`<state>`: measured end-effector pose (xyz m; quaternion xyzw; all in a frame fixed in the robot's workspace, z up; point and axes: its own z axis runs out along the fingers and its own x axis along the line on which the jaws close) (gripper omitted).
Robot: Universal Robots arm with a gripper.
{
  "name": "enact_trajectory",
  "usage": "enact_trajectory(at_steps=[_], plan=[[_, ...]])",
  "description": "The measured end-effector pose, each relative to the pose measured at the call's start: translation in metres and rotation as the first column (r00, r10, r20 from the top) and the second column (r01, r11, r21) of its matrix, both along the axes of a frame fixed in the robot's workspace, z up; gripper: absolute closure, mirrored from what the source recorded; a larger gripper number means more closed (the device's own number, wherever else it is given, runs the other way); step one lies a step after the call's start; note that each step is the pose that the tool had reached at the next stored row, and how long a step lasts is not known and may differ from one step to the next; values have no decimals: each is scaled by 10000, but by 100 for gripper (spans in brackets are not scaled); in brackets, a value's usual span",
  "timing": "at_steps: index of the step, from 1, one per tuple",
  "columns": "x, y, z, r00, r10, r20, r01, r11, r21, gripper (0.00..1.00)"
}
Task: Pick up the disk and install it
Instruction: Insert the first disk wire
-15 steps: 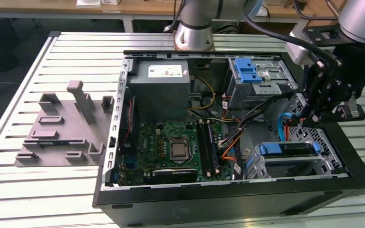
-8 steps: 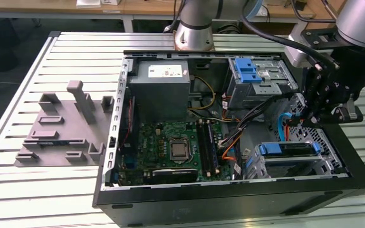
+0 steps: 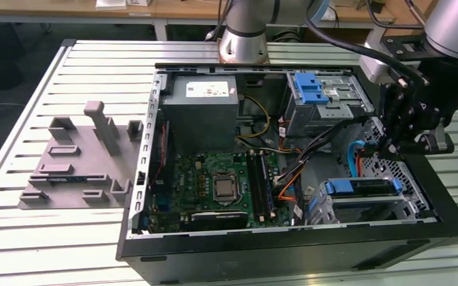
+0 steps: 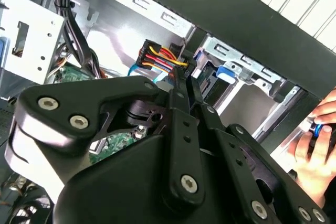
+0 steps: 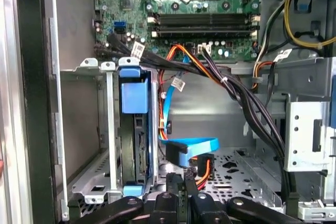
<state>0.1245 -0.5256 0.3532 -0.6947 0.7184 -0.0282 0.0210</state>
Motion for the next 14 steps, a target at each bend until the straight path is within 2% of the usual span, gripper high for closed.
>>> enact_trajectory(at_steps=[2,4,9,14], plan=[[1,0,3,9999,-10,-160,10,10000,-2,84],[0,0,7,9997,-16,-238,16,10000,0,84],[1,-1,7,9997,-15,-248,15,10000,-7,84],[0,-46,-2,9997,-18,-248,15,10000,-89,84]])
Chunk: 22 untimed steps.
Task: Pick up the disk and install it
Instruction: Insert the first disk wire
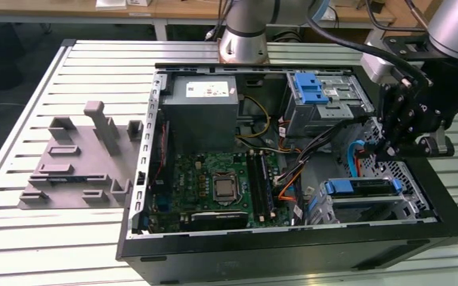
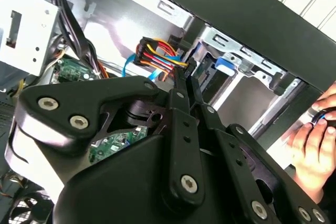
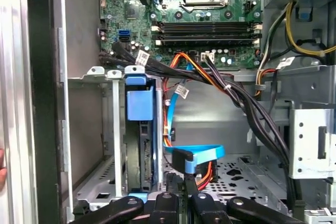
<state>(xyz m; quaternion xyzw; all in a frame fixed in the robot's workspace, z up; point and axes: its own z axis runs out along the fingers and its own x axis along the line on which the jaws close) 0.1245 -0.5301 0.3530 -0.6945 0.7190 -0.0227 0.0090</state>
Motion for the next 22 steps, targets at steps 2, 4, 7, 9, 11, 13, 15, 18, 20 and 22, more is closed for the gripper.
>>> enact_trajectory(at_steps=[2,4,7,9,11,13,15,18,20,22], plan=[[0,-13,-4,10000,0,0,0,10000,-73,84],[0,-14,-5,10000,-3,-19,2,9999,-165,84],[-1,-14,-9,10000,-4,-63,3,9999,-168,84],[-2,-14,-13,10000,-5,-73,4,9999,-166,84],[-2,-15,-16,10000,-5,-87,4,9999,-162,84],[-2,-27,-18,9999,-4,-108,3,9999,-162,84],[-2,-52,-20,9999,-5,-114,3,9999,-159,84],[-5,-103,-21,9999,-4,-115,3,9999,-153,84],[-32,-118,-27,9999,-3,-115,1,9999,-150,84],[-65,-122,-30,9999,-4,-115,2,9999,-152,84]])
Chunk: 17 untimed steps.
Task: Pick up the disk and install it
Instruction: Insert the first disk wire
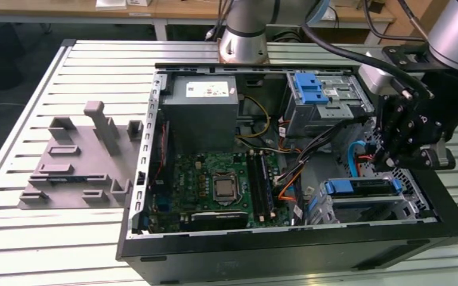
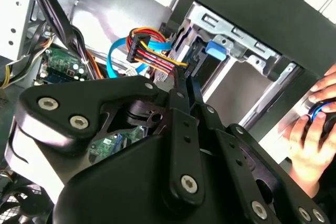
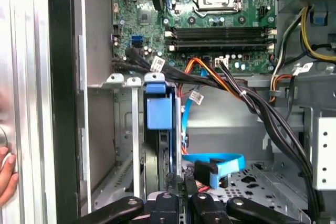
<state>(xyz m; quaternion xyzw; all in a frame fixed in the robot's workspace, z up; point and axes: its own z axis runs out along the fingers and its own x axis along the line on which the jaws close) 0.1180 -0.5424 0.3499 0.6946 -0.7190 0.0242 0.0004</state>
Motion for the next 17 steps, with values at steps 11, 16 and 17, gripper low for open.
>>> enact_trajectory(at_steps=[11,16,17], plan=[[-1,-35,-47,9999,-5,-160,5,10000,-1,84],[0,-48,-58,9999,-6,-163,6,10000,-2,84],[0,-52,-63,9999,-7,-163,7,10000,-1,84]])
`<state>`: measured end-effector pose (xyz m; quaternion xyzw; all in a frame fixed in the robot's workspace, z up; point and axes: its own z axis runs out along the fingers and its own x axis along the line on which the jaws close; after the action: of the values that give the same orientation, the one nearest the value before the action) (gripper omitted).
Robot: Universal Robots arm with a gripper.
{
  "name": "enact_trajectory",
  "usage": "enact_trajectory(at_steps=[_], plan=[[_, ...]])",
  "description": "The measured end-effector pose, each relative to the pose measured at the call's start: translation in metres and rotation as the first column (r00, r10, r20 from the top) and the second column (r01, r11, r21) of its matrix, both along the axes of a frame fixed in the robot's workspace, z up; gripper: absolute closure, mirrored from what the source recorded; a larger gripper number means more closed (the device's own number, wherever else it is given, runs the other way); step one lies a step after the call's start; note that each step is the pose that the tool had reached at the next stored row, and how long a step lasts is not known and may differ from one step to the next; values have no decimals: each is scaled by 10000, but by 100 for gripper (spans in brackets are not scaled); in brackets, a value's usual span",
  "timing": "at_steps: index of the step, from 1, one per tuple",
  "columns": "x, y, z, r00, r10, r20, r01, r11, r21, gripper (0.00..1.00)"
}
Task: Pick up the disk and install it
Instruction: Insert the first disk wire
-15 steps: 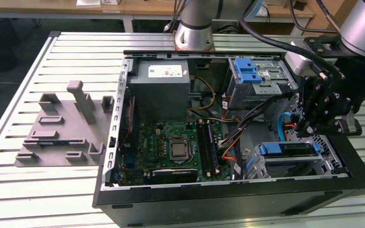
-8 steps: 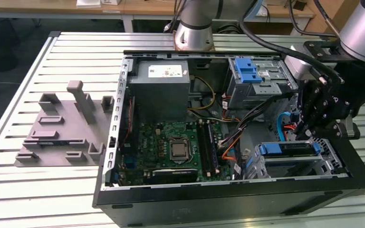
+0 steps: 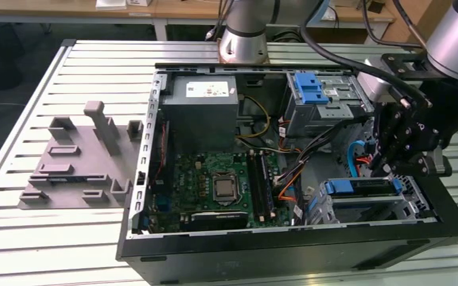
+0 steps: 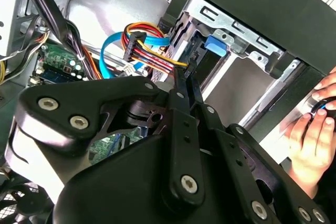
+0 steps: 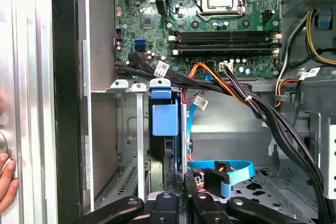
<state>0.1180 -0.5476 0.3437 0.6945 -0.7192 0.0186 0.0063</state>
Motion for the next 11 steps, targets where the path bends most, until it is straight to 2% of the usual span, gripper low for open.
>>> enact_trajectory(at_steps=[11], plan=[[0,-32,-63,10000,-91,0,91,10000,0,84]])
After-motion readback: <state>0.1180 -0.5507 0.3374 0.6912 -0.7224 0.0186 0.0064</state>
